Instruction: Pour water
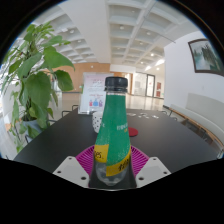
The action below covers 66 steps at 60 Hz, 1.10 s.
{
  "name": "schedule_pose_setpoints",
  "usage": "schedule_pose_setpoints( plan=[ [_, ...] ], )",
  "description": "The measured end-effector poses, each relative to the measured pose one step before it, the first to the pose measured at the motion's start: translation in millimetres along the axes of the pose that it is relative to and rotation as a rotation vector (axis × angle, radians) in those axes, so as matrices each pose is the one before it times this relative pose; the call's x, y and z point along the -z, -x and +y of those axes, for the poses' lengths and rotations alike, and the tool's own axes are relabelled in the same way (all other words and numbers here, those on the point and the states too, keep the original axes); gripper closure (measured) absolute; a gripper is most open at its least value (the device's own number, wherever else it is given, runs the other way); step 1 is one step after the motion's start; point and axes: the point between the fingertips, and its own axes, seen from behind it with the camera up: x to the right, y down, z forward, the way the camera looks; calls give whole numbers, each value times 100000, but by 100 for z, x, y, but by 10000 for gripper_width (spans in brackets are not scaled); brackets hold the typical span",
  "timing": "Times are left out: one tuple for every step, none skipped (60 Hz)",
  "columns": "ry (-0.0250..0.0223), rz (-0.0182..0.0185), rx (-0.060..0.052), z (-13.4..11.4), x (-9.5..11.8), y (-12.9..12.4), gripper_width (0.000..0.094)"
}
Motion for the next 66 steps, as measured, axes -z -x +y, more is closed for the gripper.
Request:
schedule_pose_setpoints(
  plan=[
    [-451,613,-78,-75,266,-300,464],
    [-307,475,177,-153,-94,-165,489],
    [-225,651,307,-107,-33,-233,490],
    [-580,664,396,-151,-221,-141,499],
    [49,617,586,-83,-30,-159,513],
    [-569,621,422,-235,-61,-233,515],
    [46,543,686,-131,-15,-267,516],
    [-312,730,642,-252,-19,-354,516],
    [-269,937,612,-252,-41,-421,517],
    [-292,965,790,-333,-138,-717,516],
    [-403,1528,954,-247,247,-519,516],
    [-475,1324,1040,-366,-77,-639,516],
    [-519,1569,1208,-323,-125,-685,515],
    [-520,1767,1430,-343,-222,-759,517],
    [-494,1800,1691,-359,-255,-773,516],
    [-519,1897,1927,-419,-291,-805,515],
    [-529,1964,2084,-408,-363,-865,516],
    [-548,1955,2107,-436,-756,-1129,517],
    [-529,2373,2185,-429,-456,-934,517],
    [-580,2487,2435,-385,-527,-1006,517],
    [-619,2491,2605,-431,-564,-1004,517],
    [-594,2473,2687,-414,-644,-1056,515],
    [-593,2447,2645,-436,-677,-998,516],
    [-567,2416,2700,-391,-684,-989,516],
    [-563,2375,2805,-416,-725,-876,517],
    [-696,2038,2953,-518,-952,-1053,516],
    [-938,1894,2863,-374,-1041,-695,516],
    [-667,2498,3673,-776,-38,-919,516],
    [-842,2185,3636,-568,-786,-790,515],
    [-885,2254,3868,-546,-803,-760,516],
    [-1030,2070,4006,-529,-766,-766,517],
    [-1193,1806,4121,-632,-819,-557,515],
    [-1316,1657,4103,-635,-787,-562,514],
    [-1567,1799,3955,-729,-753,-553,517],
    [-1735,1784,3830,-738,-739,-472,516],
    [-1951,1613,4008,-760,-689,-437,516],
    [-2134,1442,4407,-784,-716,-351,515],
    [-2419,1162,4230,-640,-1370,-34,517],
    [-2124,2144,5279,-705,-170,-315,517],
    [-2343,1725,5145,-831,-677,-214,516],
    [-2486,1622,5377,-871,-533,-281,515],
    [-2567,1434,5582,-929,-571,-69,516],
    [-2729,1243,5535,-922,-481,-80,517],
    [-2739,1104,5498,-955,-460,-3,515],
    [-2816,988,5612,-976,-459,79,514],
    [-2878,935,5618,-988,-371,92,515],
    [-3016,921,5579,-1032,-405,67,516],
    [-3755,559,4711,-869,-820,163,515],
    [-3008,1097,6324,-1350,-178,-33,517],
    [-3117,649,5885,-1117,-235,160,516],
    [-3059,558,5875,-1069,-217,183,518],
    [-2957,650,5275,-1006,-161,141,516],
    [-2999,662,4598,-1012,-205,155,515],
    [-3016,592,4006,-991,-156,145,517],
    [-2873,478,3829,-965,-159,145,518],
    [-2771,406,3341,-600,-104,451,517],
    [-2079,152,3705,-888,-331,-63,518],
    [-1741,162,3574,-714,-160,212,517],
    [-1563,122,3354,-688,-162,266,516],
    [-1370,166,2982,-620,-50,211,514],
    [-3121,38,3037,-1060,-69,181,515],
    [-2169,169,2903,-798,-19,167,515],
    [-2523,278,2930,-873,-116,160,516],
    [-1696,343,2893,-670,-21,90,513],
    [-2128,360,2458,-107,574,665,513],
    [-1483,-132,2413,-1000,-397,-491,517]
  ],
)
